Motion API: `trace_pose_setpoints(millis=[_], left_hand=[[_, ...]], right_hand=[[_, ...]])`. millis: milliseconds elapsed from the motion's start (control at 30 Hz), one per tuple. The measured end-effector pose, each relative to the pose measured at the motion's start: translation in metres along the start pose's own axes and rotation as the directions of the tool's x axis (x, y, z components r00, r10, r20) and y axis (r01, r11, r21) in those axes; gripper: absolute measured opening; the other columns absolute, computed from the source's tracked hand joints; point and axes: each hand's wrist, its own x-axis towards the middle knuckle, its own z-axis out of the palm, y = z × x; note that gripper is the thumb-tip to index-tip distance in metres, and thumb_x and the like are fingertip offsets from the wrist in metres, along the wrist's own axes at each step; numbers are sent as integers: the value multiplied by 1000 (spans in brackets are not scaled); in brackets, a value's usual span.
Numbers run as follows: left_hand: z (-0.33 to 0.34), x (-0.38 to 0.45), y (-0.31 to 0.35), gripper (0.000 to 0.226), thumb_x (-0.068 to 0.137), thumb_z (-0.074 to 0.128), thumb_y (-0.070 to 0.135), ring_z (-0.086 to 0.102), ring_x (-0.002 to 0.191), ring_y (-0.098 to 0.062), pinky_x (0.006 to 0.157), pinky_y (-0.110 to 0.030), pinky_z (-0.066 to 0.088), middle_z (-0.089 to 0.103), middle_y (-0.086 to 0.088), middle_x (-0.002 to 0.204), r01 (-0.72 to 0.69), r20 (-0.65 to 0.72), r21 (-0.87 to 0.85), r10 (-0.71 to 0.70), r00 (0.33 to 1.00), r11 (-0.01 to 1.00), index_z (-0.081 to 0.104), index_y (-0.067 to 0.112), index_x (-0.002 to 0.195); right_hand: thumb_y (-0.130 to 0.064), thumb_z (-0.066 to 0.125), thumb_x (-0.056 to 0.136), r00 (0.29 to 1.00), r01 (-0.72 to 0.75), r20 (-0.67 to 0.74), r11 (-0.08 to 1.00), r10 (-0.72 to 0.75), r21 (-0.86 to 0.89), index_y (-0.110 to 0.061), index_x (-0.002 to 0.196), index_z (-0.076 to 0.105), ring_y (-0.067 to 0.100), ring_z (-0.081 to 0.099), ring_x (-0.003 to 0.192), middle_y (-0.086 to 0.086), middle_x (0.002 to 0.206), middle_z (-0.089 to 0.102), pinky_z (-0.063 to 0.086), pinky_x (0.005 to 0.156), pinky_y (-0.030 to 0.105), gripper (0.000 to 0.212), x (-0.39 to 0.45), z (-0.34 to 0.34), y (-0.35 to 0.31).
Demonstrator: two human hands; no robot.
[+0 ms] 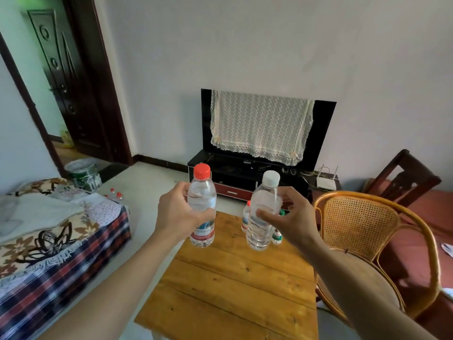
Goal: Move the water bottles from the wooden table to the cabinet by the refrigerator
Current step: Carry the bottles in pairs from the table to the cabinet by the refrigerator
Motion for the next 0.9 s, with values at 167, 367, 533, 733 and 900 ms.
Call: trace_pose_setpoints(millis=[167,367,533,733,900], left_hand=[[28,10,18,47,63,89,23,62,79,-4,60,-18,47,62,17,86,57,-53,17,-56,997,998,56,27,96],[55,20,27,47,61,89,24,65,83,-8,63,-26,56,65,10,89,122,-114,61,-115,987,991,59,23,97],[41,21,22,49,62,89,25,66,84,-11,63,-24,56,67,5,93,165,-133,92,-152,979,982,60,23,102],[-10,17,-12,53,57,89,29,67,83,-12,67,-29,58,67,8,90,219,-221,109,-191,956,970,59,26,100],[-75,8,-43,53,57,89,28,66,84,-7,67,-21,53,66,14,91,208,-276,67,-182,944,976,58,29,100]], right_hand=[[-32,87,64,999,33,2,999,-33,42,-26,109,62,-5,60,93,-16,100,66,47,75,16,52,26,-16,26],[-55,76,56,993,76,94,997,-77,16,-27,110,63,3,60,97,-18,103,65,54,82,32,62,59,-20,59],[-51,81,57,977,82,193,996,-85,26,-32,106,60,2,61,90,-18,98,64,56,77,35,56,73,3,59],[-46,83,59,944,138,293,988,-151,65,-33,107,59,2,60,91,-18,99,64,52,81,29,55,84,62,23],[-46,84,61,911,185,352,976,-216,118,-32,109,60,1,61,93,-18,99,65,55,82,32,55,83,128,-29]])
